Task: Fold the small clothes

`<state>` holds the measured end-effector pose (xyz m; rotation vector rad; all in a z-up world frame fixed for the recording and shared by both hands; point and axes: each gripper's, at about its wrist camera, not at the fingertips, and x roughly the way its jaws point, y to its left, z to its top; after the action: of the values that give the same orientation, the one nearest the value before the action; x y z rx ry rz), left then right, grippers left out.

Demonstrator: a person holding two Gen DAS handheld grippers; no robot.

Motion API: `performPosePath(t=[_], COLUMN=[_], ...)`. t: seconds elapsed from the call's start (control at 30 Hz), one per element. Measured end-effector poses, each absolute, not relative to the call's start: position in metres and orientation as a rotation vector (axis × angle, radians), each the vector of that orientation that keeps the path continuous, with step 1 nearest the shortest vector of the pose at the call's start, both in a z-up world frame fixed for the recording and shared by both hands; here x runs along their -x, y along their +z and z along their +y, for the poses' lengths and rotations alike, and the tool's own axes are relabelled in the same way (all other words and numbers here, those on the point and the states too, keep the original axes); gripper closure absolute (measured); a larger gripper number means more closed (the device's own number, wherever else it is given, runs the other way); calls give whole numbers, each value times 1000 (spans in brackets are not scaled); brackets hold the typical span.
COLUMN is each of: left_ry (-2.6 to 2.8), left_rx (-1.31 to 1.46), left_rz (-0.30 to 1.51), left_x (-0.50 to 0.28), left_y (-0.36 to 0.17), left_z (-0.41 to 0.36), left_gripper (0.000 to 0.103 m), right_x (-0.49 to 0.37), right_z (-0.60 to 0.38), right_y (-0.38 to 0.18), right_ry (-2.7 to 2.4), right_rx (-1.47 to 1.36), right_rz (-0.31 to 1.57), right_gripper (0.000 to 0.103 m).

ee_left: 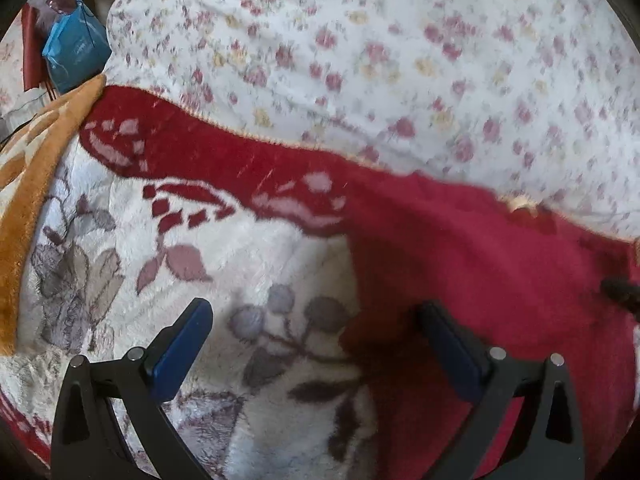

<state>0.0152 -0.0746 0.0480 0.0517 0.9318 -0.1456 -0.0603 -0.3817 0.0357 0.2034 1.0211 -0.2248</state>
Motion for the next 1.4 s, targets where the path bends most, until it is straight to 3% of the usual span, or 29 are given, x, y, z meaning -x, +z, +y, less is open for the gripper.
performPosePath(t=[0.07,0.27,0.33,0.4,0.63,0.73,0.8,0.83,0.9,1.1,1.27,1.4], left_ry=[-181,-246,-246,-234,-218,-212,-205,-203,-204,-198,-190,-196], left_rx=[-3,-6,-15,-10,-1,-9,-20,-25,-31,-9,32,68], left_rz=[903,892,903,912,917,919,922,927,936,918,889,884], left_x=[-12,-4,-5,-6,-9,-11,-12,-13,-15,-14,-13,-13], left_y=[57,62,59,57,54,51,49,47,44,50,59,62], left_z=[-75,-90,-92,-91,-87,-89,-90,-91,-93,-88,-79,-73], left_gripper=[0,0,0,0,0,0,0,0,0,0,0,0], right_x=[56,99,124,152,206,211,206,203,202,199,157,107], right_z=[-393,-444,-477,-520,-662,-696,-710,-714,-727,-679,-572,-470], right_y=[16,57,71,81,65,55,48,44,37,97,154,156], right_ry=[-216,-204,-282,-395,-720,-717,-728,-734,-723,-562,-271,-47], right_rx=[-234,-411,-450,-511,-734,-807,-822,-834,-855,-687,-491,-370], right_rz=[1100,955,897,835,767,752,761,763,766,692,674,736], right_gripper=[34,33,29,18,17,34,55,60,91,95,95,95])
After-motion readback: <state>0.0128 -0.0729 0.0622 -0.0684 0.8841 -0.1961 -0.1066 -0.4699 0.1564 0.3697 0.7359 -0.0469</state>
